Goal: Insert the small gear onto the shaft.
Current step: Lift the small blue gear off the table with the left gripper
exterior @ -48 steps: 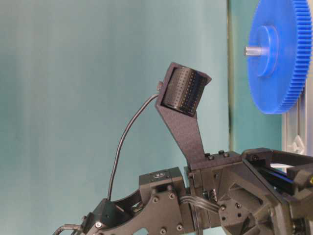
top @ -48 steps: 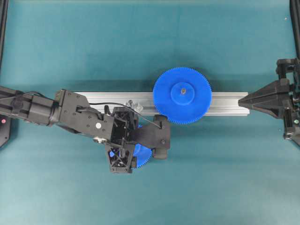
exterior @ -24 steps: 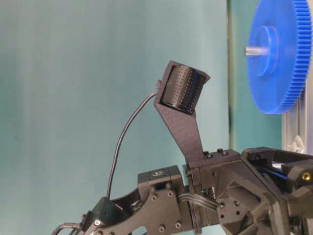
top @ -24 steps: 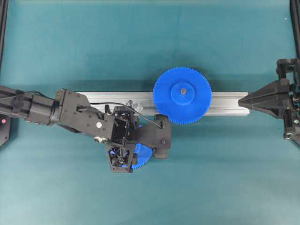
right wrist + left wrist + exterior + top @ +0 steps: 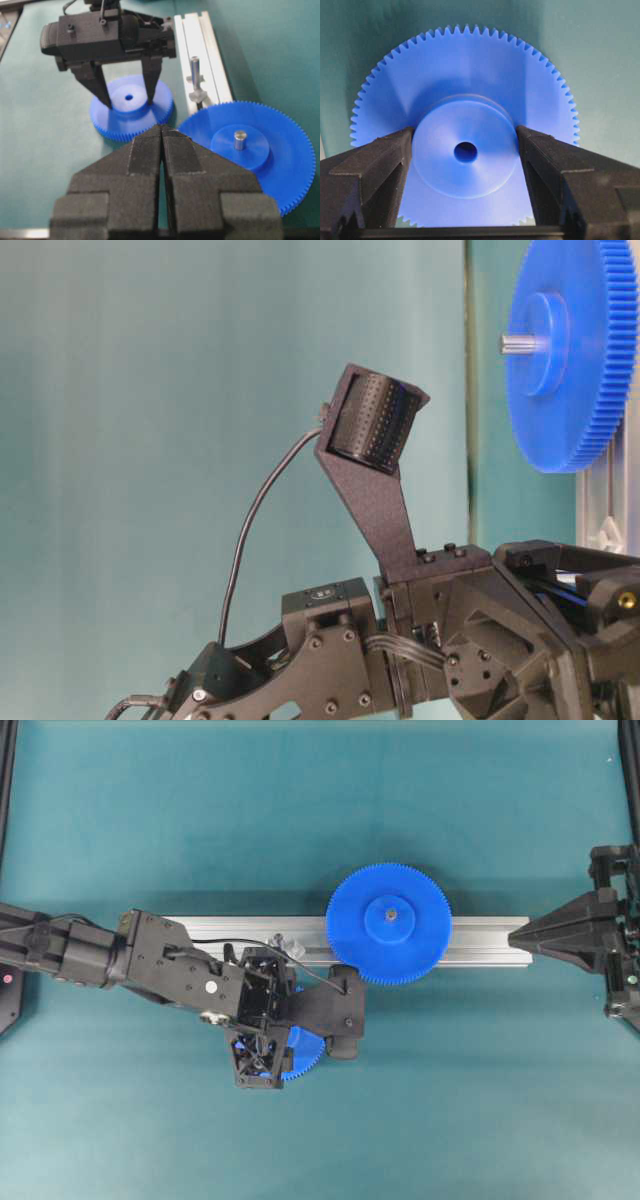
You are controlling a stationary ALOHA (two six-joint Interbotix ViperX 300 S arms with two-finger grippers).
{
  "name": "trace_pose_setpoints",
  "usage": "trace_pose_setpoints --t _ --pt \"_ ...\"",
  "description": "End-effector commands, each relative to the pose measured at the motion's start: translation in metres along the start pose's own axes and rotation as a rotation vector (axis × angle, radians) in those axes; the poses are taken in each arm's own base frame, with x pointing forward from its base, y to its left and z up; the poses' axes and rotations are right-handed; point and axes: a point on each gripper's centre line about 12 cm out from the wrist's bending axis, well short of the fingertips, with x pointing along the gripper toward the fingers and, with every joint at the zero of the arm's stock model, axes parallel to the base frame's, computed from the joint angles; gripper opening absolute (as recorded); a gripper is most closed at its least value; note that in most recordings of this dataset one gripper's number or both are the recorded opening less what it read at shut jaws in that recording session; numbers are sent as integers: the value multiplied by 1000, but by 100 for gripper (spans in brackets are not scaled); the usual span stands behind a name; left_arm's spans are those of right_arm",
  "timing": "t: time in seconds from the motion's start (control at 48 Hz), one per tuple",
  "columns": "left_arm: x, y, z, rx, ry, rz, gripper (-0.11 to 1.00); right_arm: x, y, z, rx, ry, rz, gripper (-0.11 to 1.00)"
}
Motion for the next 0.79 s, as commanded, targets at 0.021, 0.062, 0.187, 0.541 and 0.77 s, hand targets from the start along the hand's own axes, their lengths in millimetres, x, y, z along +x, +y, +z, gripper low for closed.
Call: trace_pose_setpoints --t 0.021,0.062,0.187,0.541,0.77 --pt "-8 -2 7 5 -32 -3 69 1 1 7 10 -21 2 4" --pt "-9 -2 7 5 -31 -3 69 1 1 7 11 -21 2 4" --pt "-11 -2 7 5 -34 -3 69 1 1 7 11 -21 2 4" --pt "-28 -2 16 9 -73 -6 69 1 1 7 11 -21 2 4" --pt "-57 -3 26 14 -115 -9 69 1 1 8 11 -23 2 4"
